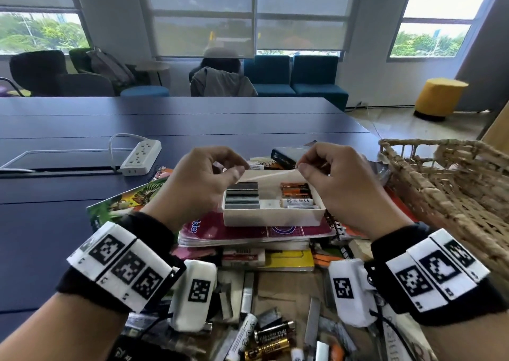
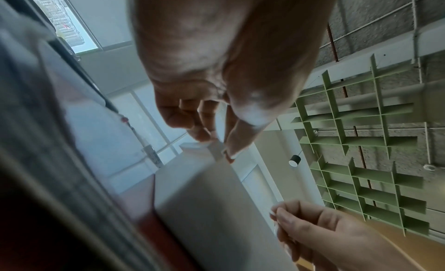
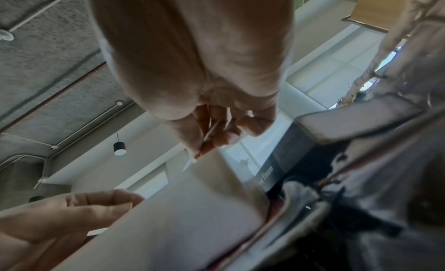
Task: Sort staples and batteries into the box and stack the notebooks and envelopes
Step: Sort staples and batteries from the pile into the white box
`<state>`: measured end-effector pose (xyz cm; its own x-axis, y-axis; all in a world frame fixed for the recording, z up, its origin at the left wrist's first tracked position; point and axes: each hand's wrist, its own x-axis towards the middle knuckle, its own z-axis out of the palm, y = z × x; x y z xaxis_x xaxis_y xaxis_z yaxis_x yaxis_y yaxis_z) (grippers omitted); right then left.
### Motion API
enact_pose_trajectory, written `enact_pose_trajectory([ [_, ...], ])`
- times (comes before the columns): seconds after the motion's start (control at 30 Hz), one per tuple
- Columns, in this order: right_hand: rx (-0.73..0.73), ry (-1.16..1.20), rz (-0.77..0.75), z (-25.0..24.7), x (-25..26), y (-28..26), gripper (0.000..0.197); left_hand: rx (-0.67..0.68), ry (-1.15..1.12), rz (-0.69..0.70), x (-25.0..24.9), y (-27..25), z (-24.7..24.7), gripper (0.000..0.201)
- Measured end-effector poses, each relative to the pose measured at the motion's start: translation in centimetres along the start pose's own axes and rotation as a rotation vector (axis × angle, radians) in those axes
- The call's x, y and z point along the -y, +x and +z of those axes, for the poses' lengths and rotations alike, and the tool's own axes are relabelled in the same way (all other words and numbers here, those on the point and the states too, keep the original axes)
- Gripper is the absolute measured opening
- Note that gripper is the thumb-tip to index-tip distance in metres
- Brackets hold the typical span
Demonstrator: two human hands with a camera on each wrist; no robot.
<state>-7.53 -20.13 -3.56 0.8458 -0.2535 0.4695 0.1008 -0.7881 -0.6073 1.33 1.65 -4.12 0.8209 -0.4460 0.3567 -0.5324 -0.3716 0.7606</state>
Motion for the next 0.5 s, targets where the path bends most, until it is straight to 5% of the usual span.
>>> enact_pose_trajectory([
  [0.17, -0.023, -0.047, 0.064, 0.2, -0.7, 0.5, 0.013, -0.023, 0.150, 0.057, 0.6, 0.1, 0.0, 0.026],
  [0.5, 0.024, -0.128, 0.049, 2.0, 0.3, 2.2, 0.012, 0.081, 0.304, 0.024, 0.3, -0.1, 0.5, 0.029],
])
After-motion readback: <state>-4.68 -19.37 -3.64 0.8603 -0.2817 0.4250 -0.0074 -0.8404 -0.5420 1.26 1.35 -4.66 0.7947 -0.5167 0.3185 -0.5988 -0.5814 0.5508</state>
